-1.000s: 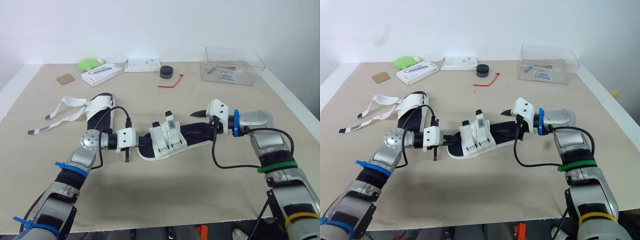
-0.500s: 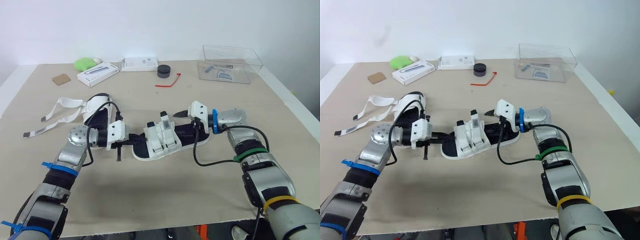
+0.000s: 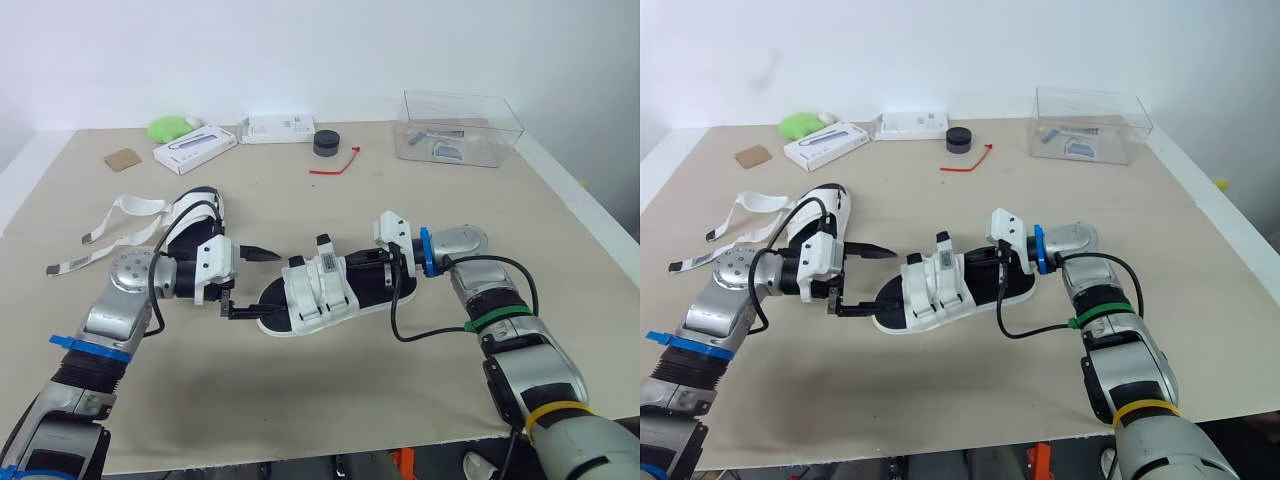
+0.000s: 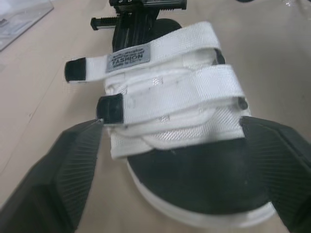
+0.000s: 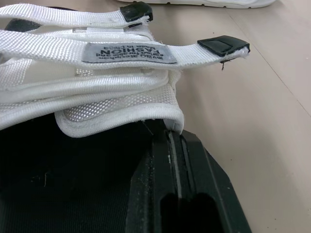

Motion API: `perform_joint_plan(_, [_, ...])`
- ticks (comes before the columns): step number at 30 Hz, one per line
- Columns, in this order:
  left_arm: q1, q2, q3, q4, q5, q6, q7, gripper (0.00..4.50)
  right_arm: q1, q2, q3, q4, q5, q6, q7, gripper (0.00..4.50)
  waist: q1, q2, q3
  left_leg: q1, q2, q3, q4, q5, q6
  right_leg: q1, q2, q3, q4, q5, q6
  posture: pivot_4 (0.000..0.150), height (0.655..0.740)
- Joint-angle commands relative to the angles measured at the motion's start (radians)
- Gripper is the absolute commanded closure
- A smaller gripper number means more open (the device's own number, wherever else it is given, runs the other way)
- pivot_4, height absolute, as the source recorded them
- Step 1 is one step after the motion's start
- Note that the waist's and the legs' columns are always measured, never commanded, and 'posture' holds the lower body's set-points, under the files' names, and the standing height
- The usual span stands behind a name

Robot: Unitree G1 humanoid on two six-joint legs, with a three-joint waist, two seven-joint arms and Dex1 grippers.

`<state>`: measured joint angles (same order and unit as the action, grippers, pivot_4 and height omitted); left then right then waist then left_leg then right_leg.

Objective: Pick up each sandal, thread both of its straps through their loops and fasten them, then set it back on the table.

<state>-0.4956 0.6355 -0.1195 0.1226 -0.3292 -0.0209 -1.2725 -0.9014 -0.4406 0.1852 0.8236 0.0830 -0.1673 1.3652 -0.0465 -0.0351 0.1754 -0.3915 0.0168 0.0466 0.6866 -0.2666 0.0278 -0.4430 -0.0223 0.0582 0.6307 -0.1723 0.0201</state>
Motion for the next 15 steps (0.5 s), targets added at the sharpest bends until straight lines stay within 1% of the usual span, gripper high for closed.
perform_joint_plan(1, [0.001,0.002,0.040,-0.046,-0.028,0.013,0.014,0.07,0.001,-0.004,-0.037,-0.051,0.026,0.020,-0.018,4.50,0.000,0.000,0.000,0.000,0.000,0.000,0.000,0.000,0.000,0.000,0.000,0.000,0.000,0.000,0.000,0.150,0.7400])
perform_joint_plan(4, [0.012,0.001,0.049,-0.062,-0.036,0.026,0.023,0.07,0.024,-0.007,-0.061,-0.107,0.053,0.074,-0.047,4.50,0.000,0.000,0.000,0.000,0.000,0.000,0.000,0.000,0.000,0.000,0.000,0.000,0.000,0.000,0.000,0.150,0.7400])
perform_joint_plan(9, [0.026,-0.008,0.061,-0.083,-0.042,0.046,0.059,0.07,0.100,-0.028,-0.160,-0.335,0.156,0.350,-0.168,4.50,0.001,0.000,0.000,-0.001,0.000,-0.001,0.000,0.000,0.000,0.000,-0.001,0.000,0.000,0.000,0.000,0.150,0.7400])
perform_joint_plan(12, [0.038,-0.019,0.062,-0.092,-0.034,0.044,0.082,0.07,0.168,-0.045,-0.258,-0.485,0.213,0.525,-0.318,4.50,0.002,0.000,0.000,-0.001,0.000,-0.002,0.000,0.000,0.000,0.000,-0.001,0.000,0.000,0.000,0.000,0.150,0.7400])
perform_joint_plan(14, [0.044,-0.026,0.061,-0.099,-0.031,0.045,0.092,0.07,0.194,-0.048,-0.307,-0.545,0.235,0.610,-0.410,4.50,0.004,0.000,0.000,-0.002,-0.001,-0.003,0.000,0.000,0.000,0.000,-0.001,-0.001,0.000,-0.001,0.001,0.150,0.7400])
perform_joint_plan(15, [0.047,-0.031,0.059,-0.103,-0.029,0.048,0.099,0.07,0.205,-0.044,-0.337,-0.567,0.232,0.649,-0.484,4.50,0.004,0.000,0.000,-0.002,-0.001,-0.004,0.000,0.000,0.000,0.000,-0.001,-0.001,0.000,-0.001,0.001,0.150,0.7400])
